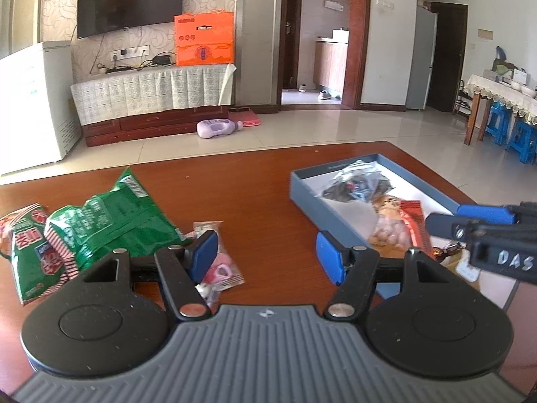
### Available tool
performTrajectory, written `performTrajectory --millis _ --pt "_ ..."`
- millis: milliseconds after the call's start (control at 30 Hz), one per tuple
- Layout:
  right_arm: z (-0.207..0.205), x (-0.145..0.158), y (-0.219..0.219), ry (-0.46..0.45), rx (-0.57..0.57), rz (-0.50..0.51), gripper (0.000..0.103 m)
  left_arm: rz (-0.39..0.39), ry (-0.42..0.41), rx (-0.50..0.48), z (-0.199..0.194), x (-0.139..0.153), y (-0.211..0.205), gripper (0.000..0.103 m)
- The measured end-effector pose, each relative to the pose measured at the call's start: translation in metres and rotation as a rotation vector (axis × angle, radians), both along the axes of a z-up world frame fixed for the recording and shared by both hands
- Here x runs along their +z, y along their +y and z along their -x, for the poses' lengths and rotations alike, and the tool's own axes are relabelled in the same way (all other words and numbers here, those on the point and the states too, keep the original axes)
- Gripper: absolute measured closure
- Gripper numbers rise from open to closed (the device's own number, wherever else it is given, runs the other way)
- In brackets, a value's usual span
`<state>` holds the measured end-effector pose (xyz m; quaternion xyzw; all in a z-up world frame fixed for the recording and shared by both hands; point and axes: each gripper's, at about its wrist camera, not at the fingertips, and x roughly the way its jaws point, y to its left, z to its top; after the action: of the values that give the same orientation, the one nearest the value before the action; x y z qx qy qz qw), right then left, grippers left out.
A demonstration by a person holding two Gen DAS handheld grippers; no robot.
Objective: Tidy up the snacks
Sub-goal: 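Move both open tools back to the snack pile, then grasp the pink candy stick packet with the right tool while the left tool grasps a small clear candy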
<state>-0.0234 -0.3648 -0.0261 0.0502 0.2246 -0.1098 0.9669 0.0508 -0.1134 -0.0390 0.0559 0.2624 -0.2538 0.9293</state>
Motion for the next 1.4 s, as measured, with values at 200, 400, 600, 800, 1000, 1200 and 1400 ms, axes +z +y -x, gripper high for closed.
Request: performTrajectory --millis 200,400,600,800,1000,1200,1400 --pt "-0.005 0.005 0.026 -0.047 0.113 -0.006 0.056 -0.024 0.013 0.079 -0.015 -0.008 0.027 0.033" --pt "-0.031 -0.007 0.065 0.02 0.254 0.006 0.056 -0.035 0.032 0.147 -0.034 -0.016 0.061 0.033" --pt "-0.07 -0.028 0.103 0.082 0.286 0.033 0.056 -0.021 0.043 0.203 -0.045 -0.018 0.095 0.033" --pt "-0.092 -0.037 0.11 0.079 0.238 0.003 0.056 -0.026 0.052 0.206 -0.049 -0.021 0.115 0.033" --pt "-0.125 -0.049 0.107 0.107 0.219 -0.042 0.056 -0.021 0.057 0.197 -0.05 -0.022 0.123 0.033" --pt "-0.152 -0.061 0.113 0.153 0.23 -0.032 0.056 -0.019 0.053 0.176 -0.048 -0.021 0.123 0.033" --pt "-0.156 -0.061 0.119 0.163 0.251 0.029 0.078 -0.019 0.053 0.161 -0.049 -0.021 0.121 0.033"
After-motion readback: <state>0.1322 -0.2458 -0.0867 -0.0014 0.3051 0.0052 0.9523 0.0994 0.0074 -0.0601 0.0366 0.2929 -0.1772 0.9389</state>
